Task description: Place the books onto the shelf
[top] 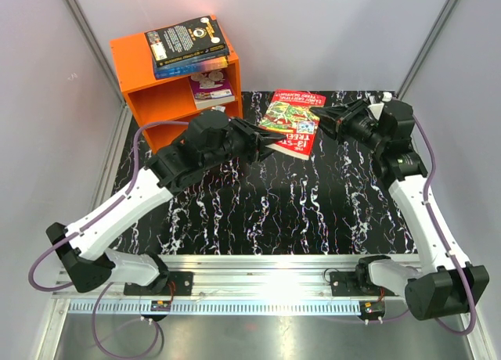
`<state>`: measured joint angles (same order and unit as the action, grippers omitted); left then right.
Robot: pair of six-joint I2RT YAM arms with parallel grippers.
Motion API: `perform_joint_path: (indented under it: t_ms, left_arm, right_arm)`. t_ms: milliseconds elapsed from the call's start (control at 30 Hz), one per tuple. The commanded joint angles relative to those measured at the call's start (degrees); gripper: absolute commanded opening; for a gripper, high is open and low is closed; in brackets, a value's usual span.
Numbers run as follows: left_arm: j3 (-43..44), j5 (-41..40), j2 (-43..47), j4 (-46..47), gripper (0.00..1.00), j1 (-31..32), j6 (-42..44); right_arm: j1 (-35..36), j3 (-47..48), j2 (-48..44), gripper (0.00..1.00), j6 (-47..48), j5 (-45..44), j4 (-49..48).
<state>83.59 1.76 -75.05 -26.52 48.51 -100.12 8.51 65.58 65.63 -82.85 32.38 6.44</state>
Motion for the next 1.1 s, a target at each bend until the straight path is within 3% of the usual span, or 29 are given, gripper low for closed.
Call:
perform_joint_path:
  t_ms: [0,67,100,133,233,333,533,767,1067]
  left_arm:
    - [1.66,-5.1,0.51,-1.42,0.0,-2.63,7.02]
    - [1.58,-6.15,1.39,-2.3,0.0,-2.81,9.31]
    - [1.31,-6.68,1.83,-3.09,0.0,-2.9,11.93]
    - [0.96,-7.38,3.31,-3.53,0.0,-2.98,13.27]
    - [-2.02,-10.63,6.04,-4.59,0.0,-3.16,17.93]
    - [-8.34,-12.04,10.96,-3.19,0.0,-4.73,21.09]
    - [-18.0,-14.59,19.84,-1.26,0.0,-10.08,28.56]
    - [-30.57,-17.58,26.7,13.91,0.0,-18.36,33.32]
    - [-32.97,-8.89,17.41,35.73,0.0,-25.83,32.71]
  right_arm:
    - [0.54,1.04,-4.98,0.09,3.21,6.2,2.95]
    - [0.54,1.13,-5.42,0.28,4.97,6.55,6.37]
    - [0.54,1.3,-5.68,0.46,5.67,6.73,7.53]
    - [0.54,1.56,-6.03,0.56,6.46,6.9,8.67]
    - [-0.07,4.89,-6.74,0.78,11.9,5.94,17.0]
    - [-2.97,11.13,-6.82,0.94,19.81,2.78,30.36]
    - [-13.24,14.57,-8.49,0.96,25.72,7.86,38.47]
    - [-14.05,7.57,-13.15,0.95,24.76,10.59,39.18]
    - [-14.05,1.22,-18.87,0.94,26.5,10.6,42.42]
